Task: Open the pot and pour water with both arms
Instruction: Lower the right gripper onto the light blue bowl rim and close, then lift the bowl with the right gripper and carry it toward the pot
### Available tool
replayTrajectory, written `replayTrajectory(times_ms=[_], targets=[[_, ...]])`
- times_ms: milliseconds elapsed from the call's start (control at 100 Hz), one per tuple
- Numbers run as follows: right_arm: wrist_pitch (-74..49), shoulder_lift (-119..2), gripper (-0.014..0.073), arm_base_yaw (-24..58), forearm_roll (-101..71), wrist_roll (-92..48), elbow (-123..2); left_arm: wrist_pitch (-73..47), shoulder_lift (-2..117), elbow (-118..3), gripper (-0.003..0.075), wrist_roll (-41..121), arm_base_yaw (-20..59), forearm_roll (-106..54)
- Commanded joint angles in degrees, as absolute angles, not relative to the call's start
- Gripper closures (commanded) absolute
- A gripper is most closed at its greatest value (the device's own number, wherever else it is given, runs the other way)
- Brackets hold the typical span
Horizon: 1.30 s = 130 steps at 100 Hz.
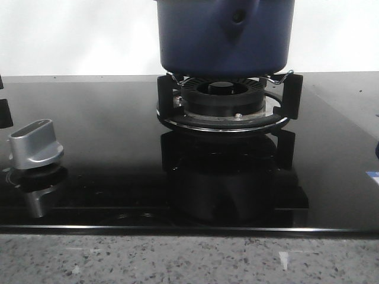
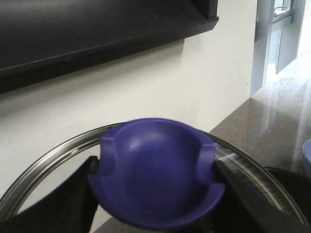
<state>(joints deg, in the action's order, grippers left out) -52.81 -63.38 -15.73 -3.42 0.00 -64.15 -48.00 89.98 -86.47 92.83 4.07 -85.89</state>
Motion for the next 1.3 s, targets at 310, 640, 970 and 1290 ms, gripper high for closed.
replayTrajectory(times_ms=[310,640,970,1290], targets=[[-55.45,-76.67,0.0223,-20.18,-0.94,0.0,-69.93,-49.19,86.81,-88.68,0.0531,92.31,3.18,-90.67],[-55.54,-81.55,0.0223,-20.63,-0.78,0.0,-69.93,-48.98,86.81,-88.68,0.0531,92.31,3.18,-90.67],[-55.67,-83.45,0.0548,-20.87,-1.01,0.0,-69.93,-48.98,86.81,-88.68,0.0531,92.31,3.18,-90.67],[-57.81,-83.35,0.0667,-20.87,-2.89,0.0,-71.31,-48.76,86.81,-88.68,0.0531,92.31,3.18,-90.67]])
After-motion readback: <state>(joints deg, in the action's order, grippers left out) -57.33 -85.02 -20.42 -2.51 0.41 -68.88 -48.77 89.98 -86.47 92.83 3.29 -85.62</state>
